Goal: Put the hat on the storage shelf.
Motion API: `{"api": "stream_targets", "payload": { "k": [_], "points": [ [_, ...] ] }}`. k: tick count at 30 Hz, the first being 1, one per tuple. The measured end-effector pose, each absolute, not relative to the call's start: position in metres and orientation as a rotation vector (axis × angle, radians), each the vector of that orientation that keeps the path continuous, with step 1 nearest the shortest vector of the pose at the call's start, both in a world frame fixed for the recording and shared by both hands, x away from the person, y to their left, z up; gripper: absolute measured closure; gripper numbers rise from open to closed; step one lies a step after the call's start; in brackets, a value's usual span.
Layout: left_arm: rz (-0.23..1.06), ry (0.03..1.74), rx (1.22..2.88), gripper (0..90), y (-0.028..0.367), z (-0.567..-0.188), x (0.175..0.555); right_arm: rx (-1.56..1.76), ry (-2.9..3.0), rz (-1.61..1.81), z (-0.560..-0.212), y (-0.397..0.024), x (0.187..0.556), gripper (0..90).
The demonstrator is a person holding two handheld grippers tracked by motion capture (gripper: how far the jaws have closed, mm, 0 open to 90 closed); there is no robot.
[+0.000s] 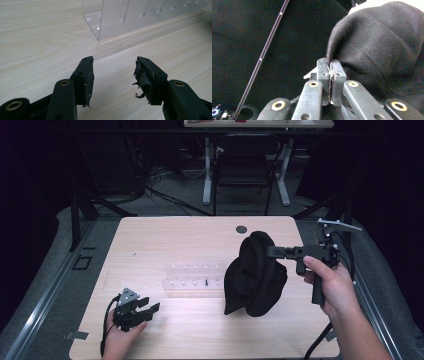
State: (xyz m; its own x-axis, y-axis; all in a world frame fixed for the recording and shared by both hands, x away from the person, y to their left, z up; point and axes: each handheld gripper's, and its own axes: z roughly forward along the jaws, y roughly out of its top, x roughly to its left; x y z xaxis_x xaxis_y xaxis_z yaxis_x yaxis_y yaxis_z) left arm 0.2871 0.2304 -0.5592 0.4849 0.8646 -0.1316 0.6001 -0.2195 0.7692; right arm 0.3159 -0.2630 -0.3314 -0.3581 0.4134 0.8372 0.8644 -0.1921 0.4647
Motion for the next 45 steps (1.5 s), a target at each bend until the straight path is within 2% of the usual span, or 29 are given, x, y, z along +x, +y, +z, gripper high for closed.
{"api": "stream_targets", "payload": {
  "k": [30, 45],
  "points": [
    [0.415, 1.211, 1.920, 48.1, 0.233, -0.558, 0.288, -1.492, -1.715, -1.606, -0.309, -0.222, 0.354, 88.2],
    [0.409, 1.210, 1.917, 48.1, 0.232, -0.559, 0.290, -1.504, -1.735, -1.610, -0.313, -0.198, 0.376, 88.2]
  ]
}}
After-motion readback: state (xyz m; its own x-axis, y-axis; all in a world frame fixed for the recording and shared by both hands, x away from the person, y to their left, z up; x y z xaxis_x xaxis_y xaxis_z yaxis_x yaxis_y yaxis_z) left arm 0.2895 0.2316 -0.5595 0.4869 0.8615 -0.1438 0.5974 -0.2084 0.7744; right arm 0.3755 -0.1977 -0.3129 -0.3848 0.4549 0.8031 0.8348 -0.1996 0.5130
